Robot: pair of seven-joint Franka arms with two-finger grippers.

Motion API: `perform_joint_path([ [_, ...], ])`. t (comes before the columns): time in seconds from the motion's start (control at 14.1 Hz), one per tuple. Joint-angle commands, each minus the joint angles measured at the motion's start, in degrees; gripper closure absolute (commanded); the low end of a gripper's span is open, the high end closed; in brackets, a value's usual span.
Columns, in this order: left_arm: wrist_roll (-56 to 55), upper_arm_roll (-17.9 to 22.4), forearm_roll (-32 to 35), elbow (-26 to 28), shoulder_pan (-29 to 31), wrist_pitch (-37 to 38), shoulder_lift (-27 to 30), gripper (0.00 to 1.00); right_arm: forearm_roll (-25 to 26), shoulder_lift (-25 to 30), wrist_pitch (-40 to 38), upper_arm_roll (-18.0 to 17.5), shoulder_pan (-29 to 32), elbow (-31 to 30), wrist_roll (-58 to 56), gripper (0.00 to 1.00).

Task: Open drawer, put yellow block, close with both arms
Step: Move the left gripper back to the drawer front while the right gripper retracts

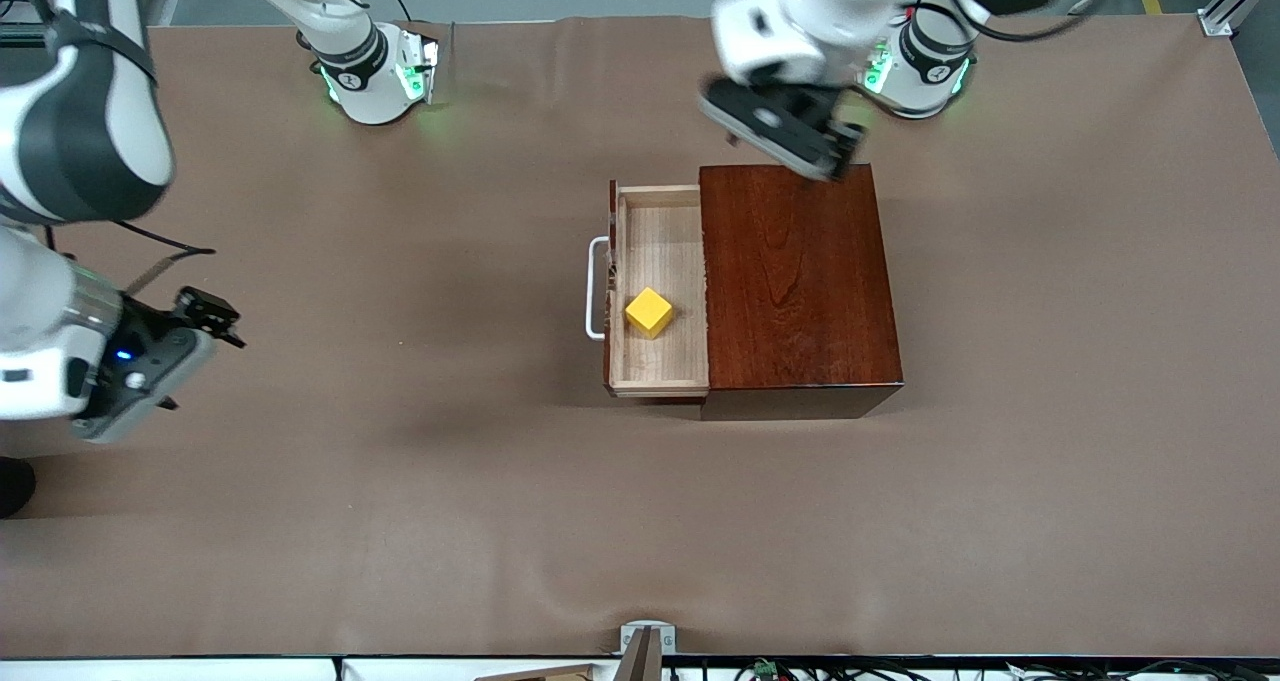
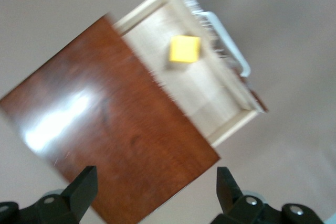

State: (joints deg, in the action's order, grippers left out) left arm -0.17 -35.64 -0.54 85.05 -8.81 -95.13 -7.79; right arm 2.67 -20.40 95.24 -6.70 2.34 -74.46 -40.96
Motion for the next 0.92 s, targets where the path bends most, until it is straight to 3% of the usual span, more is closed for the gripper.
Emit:
perform_joint_path([
  [0.0, 12.00, -0.39, 0.01, -5.07, -4.79, -4.78, -8.09, 0.00, -1.26, 5.70, 0.48, 2.04, -0.76, -6.38, 5.78, 0.00],
  [0.14, 15.19, -0.22, 0.28, -6.30, -9.54, -12.85, -14.32, 0.00, -1.26, 10.18, 0.04, 3.44, -1.37, -10.33, 15.95, 0.00],
  [0.28, 14.94, 0.39, 0.80, -8.40, -13.06, -21.11, -20.22, 0.00, -1.26, 14.83, 0.04, 3.71, -1.47, -15.60, 20.29, 0.00],
  [0.43, 17.12, 1.19, 2.38, -9.55, -14.91, -27.36, -25.14, 0.00, -1.26, 18.97, -0.57, 6.24, -3.21, -20.00, 23.63, 0.00],
  [0.5, 21.05, 1.28, 3.26, -9.99, -15.79, -29.92, -27.43, 0.00, -1.35, 19.86, -2.84, 8.00, -4.88, -20.19, 26.87, 0.00],
  [0.64, 27.83, 2.59, 3.44, -10.17, -16.68, -33.26, -31.04, 0.00, -2.74, 19.87, -6.54, 8.20, -4.90, -19.41, 32.41, 0.00],
  [0.85, 35.31, 9.77, 3.44, -10.26, -21.84, -35.13, -33.42, 0.00, -6.36, 19.87, -9.45, 8.11, -3.05, -17.30, 35.24, 0.00],
])
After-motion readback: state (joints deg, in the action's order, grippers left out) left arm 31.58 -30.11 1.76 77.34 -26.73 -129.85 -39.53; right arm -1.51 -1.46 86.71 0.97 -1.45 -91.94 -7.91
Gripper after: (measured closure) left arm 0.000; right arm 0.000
